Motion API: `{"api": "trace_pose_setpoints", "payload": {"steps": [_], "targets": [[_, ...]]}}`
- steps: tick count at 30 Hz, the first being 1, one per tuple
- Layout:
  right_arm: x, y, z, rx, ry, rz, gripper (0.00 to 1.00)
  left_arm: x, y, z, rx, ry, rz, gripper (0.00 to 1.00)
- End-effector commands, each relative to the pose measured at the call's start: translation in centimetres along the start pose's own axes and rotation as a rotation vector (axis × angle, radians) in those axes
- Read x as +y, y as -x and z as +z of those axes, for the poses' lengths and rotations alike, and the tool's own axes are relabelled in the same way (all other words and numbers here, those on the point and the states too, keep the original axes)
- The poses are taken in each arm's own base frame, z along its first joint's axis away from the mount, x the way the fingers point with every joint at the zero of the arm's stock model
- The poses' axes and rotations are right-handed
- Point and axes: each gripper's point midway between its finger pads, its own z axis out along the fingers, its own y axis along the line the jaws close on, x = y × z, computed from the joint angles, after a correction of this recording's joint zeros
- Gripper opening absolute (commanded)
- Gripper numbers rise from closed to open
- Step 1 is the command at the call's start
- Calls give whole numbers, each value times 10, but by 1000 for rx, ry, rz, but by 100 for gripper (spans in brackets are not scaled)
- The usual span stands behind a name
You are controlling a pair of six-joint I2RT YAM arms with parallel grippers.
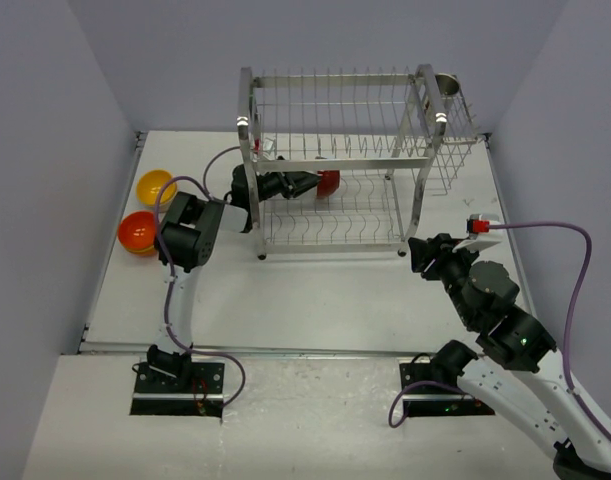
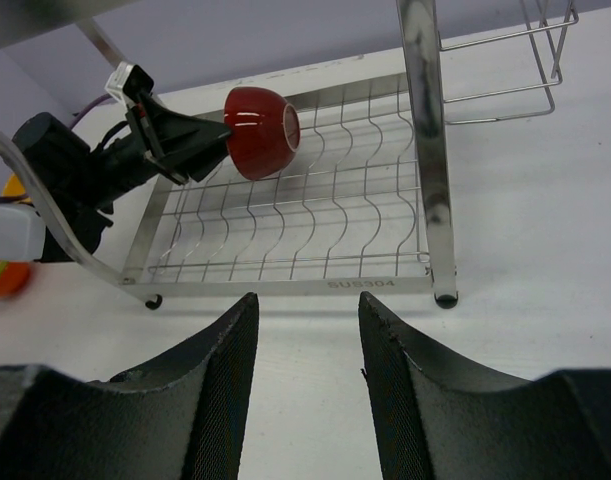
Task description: Unload the bowls from the dish rack
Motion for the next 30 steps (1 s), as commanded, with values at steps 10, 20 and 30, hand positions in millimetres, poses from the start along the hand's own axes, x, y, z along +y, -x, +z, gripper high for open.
{"api": "trace_pose_setpoints", "payload": {"steps": [10, 20, 30], "targets": [[4, 0, 0, 2, 16, 15, 47, -16, 3, 11, -37, 6, 73, 34], [5, 0, -2, -2, 28, 20, 47, -15, -3, 25, -33, 7, 68, 31], [6, -1, -3, 1, 37, 27, 47, -10, -3, 30, -42, 20, 68, 26]]}}
